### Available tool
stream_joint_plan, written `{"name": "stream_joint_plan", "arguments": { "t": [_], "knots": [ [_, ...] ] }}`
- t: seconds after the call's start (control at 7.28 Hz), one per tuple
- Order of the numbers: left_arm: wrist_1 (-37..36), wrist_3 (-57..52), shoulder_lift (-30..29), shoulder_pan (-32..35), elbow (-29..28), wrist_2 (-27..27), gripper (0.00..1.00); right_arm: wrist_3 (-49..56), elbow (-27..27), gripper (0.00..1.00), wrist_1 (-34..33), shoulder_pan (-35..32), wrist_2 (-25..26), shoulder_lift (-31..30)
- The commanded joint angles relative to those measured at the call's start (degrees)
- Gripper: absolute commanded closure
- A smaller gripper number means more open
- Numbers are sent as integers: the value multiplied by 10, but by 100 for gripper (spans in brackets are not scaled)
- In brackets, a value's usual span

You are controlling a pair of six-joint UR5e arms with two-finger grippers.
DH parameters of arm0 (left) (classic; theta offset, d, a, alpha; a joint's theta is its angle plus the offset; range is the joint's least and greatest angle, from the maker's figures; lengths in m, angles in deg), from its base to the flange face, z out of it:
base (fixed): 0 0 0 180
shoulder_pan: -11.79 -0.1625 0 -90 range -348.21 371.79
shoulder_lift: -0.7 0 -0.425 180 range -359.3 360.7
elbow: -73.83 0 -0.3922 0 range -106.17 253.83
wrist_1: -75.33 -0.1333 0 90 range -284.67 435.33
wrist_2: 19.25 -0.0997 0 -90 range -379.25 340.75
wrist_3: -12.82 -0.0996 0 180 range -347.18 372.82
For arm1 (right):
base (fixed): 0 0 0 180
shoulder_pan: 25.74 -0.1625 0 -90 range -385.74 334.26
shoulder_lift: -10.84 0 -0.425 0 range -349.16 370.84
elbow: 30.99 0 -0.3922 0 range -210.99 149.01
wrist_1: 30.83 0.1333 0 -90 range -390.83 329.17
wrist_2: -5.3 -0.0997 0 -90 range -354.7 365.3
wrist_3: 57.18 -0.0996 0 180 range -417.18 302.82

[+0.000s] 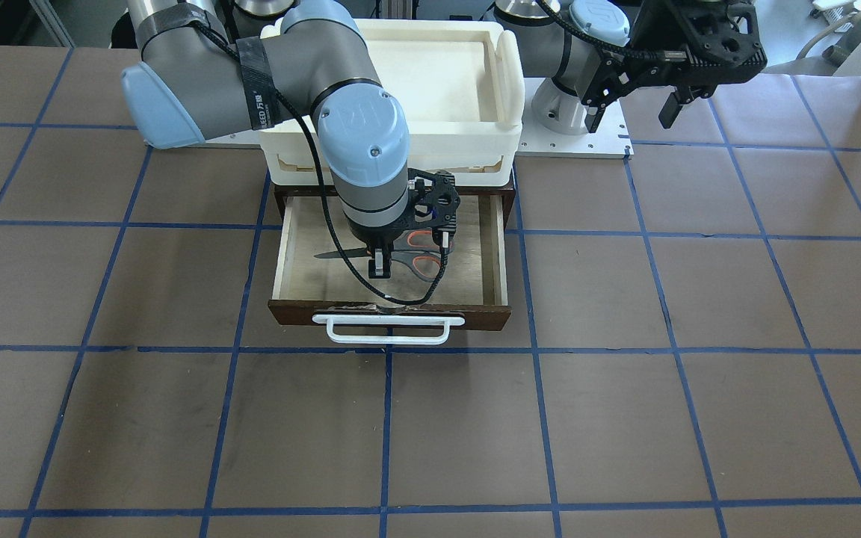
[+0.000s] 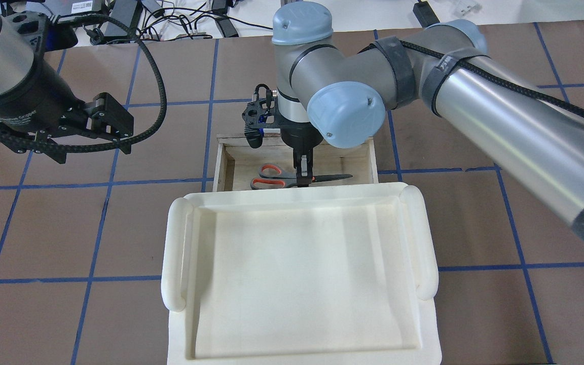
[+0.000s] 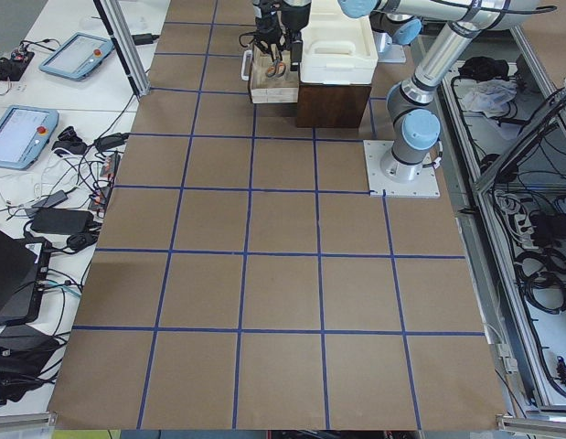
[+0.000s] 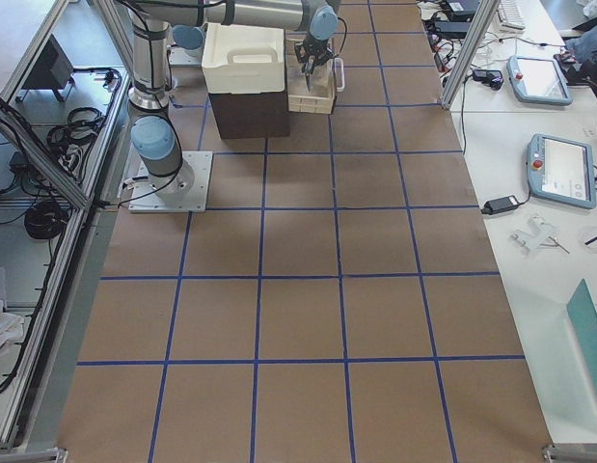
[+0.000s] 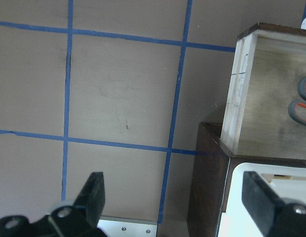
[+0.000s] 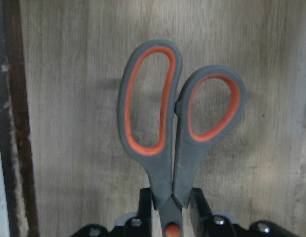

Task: Put scissors in drawer and close it
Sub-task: 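Lower the scissors into the drawer and open the right gripper, then raise the right gripper out of the drawer while the left arm lifts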

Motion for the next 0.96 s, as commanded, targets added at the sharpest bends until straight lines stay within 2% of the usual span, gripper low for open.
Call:
{"name": "stream_joint_plan", "arguments": {
  "t": [0.0,0.14,0.27,0.41,0.55,0.82],
  "knots": [
    [3,0,1,0,0,1,0,-3,-1,32,0,0,-3,-3],
    [3,3,2,0,0,5,0,-7,-7,8,0,4,-2,-6],
    [4,1,1,0,0,3,0,-18,-8,1,-2,4,-2,-18],
    [4,0,1,0,1,0,0,-69,-11,1,-4,13,1,-35],
    [4,0,0,-1,0,-1,0,-165,-19,1,-5,30,3,-60],
    [-3,-28,-24,-2,-13,-30,0,-374,-29,0,-5,115,7,-99]
  ]
}}
